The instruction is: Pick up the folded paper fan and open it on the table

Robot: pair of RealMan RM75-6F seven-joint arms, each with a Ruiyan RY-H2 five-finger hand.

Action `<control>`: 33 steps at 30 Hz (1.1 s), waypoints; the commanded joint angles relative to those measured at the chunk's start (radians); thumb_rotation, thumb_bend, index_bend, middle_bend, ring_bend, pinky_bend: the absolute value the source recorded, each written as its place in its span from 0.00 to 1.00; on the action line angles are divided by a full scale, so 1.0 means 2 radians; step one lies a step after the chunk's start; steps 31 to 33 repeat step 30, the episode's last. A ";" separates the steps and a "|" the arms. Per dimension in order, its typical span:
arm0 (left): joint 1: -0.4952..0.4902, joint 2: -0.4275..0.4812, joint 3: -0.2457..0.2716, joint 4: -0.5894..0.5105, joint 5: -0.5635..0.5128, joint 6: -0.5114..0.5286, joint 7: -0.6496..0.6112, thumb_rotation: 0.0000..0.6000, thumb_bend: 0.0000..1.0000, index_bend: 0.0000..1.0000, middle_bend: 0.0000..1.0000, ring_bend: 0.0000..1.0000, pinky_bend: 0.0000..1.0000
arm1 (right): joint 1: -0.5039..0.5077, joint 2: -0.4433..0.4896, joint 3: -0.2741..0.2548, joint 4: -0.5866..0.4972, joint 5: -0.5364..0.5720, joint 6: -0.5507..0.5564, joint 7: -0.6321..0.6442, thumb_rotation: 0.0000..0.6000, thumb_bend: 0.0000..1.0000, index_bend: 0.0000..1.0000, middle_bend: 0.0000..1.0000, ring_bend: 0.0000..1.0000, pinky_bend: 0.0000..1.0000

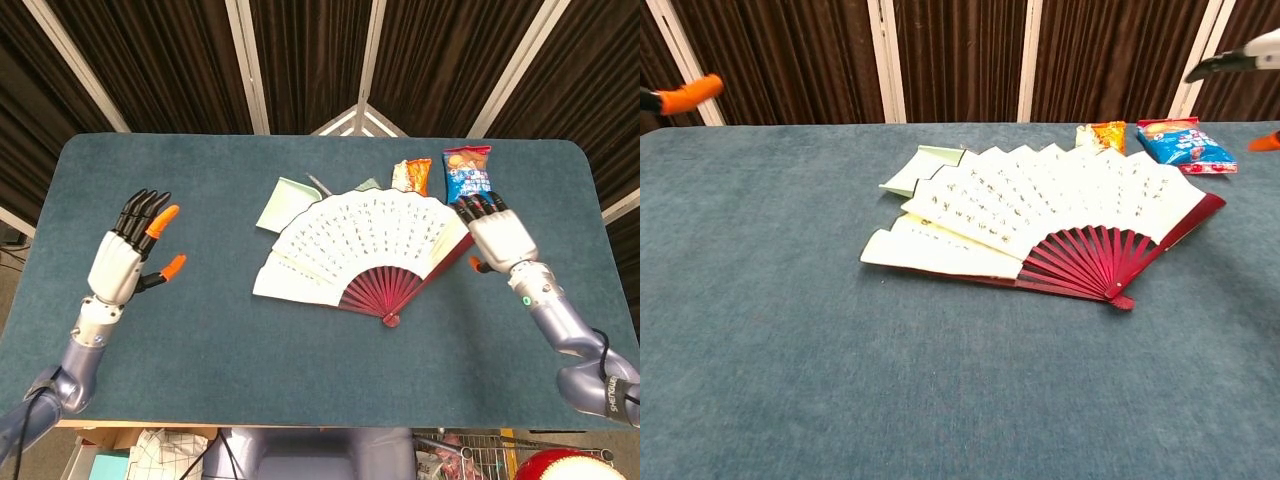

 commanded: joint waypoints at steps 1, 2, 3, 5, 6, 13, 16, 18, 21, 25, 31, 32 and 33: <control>0.047 0.069 0.014 -0.109 -0.001 0.030 0.053 1.00 0.42 0.09 0.00 0.00 0.00 | -0.013 0.010 -0.003 -0.002 0.021 0.014 -0.010 1.00 0.32 0.01 0.06 0.03 0.01; 0.067 0.097 0.024 -0.155 0.001 0.040 0.078 1.00 0.42 0.10 0.00 0.00 0.00 | -0.022 0.014 0.001 -0.011 0.025 0.025 0.004 1.00 0.32 0.01 0.06 0.03 0.01; 0.078 0.114 0.031 -0.184 0.004 0.047 0.097 1.00 0.42 0.10 0.00 0.00 0.00 | -0.029 0.018 0.005 -0.021 0.025 0.035 0.017 1.00 0.32 0.01 0.06 0.03 0.01; 0.112 0.155 0.050 -0.243 -0.004 0.051 0.149 1.00 0.42 0.12 0.00 0.00 0.00 | -0.049 0.029 0.011 -0.049 0.015 0.059 0.051 1.00 0.32 0.02 0.06 0.03 0.01; 0.130 0.177 0.060 -0.275 -0.010 0.052 0.177 1.00 0.42 0.14 0.00 0.00 0.00 | -0.061 0.034 0.014 -0.065 0.004 0.079 0.069 1.00 0.32 0.04 0.06 0.05 0.01; 0.225 0.300 0.101 -0.468 -0.118 0.026 0.316 1.00 0.42 0.14 0.00 0.00 0.00 | -0.170 0.027 -0.008 -0.132 -0.100 0.259 0.131 1.00 0.32 0.15 0.07 0.11 0.02; 0.238 0.345 0.107 -0.521 -0.174 -0.012 0.329 1.00 0.42 0.11 0.00 0.00 0.00 | -0.206 0.011 -0.028 -0.127 -0.131 0.308 0.125 1.00 0.32 0.15 0.08 0.11 0.03; 0.243 0.364 0.107 -0.545 -0.204 -0.034 0.331 1.00 0.40 0.10 0.00 0.00 0.00 | -0.222 0.004 -0.038 -0.124 -0.139 0.325 0.118 1.00 0.32 0.15 0.08 0.11 0.05; 0.244 0.389 0.106 -0.567 -0.235 -0.063 0.328 1.00 0.40 0.10 0.00 0.00 0.00 | -0.243 0.002 -0.052 -0.119 -0.150 0.341 0.116 1.00 0.32 0.15 0.08 0.11 0.06; 0.245 0.410 0.100 -0.578 -0.251 -0.091 0.306 1.00 0.39 0.09 0.00 0.00 0.00 | -0.267 0.003 -0.064 -0.108 -0.154 0.359 0.097 1.00 0.32 0.15 0.08 0.11 0.06; 0.248 0.402 0.090 -0.550 -0.207 -0.082 0.267 1.00 0.39 0.09 0.00 0.00 0.00 | -0.284 -0.002 -0.065 -0.096 -0.168 0.379 0.095 1.00 0.32 0.15 0.08 0.11 0.06; 0.248 0.402 0.090 -0.550 -0.207 -0.082 0.267 1.00 0.39 0.09 0.00 0.00 0.00 | -0.284 -0.002 -0.065 -0.096 -0.168 0.379 0.095 1.00 0.32 0.15 0.08 0.11 0.06; 0.248 0.402 0.090 -0.550 -0.207 -0.082 0.267 1.00 0.39 0.09 0.00 0.00 0.00 | -0.284 -0.002 -0.065 -0.096 -0.168 0.379 0.095 1.00 0.32 0.15 0.08 0.11 0.06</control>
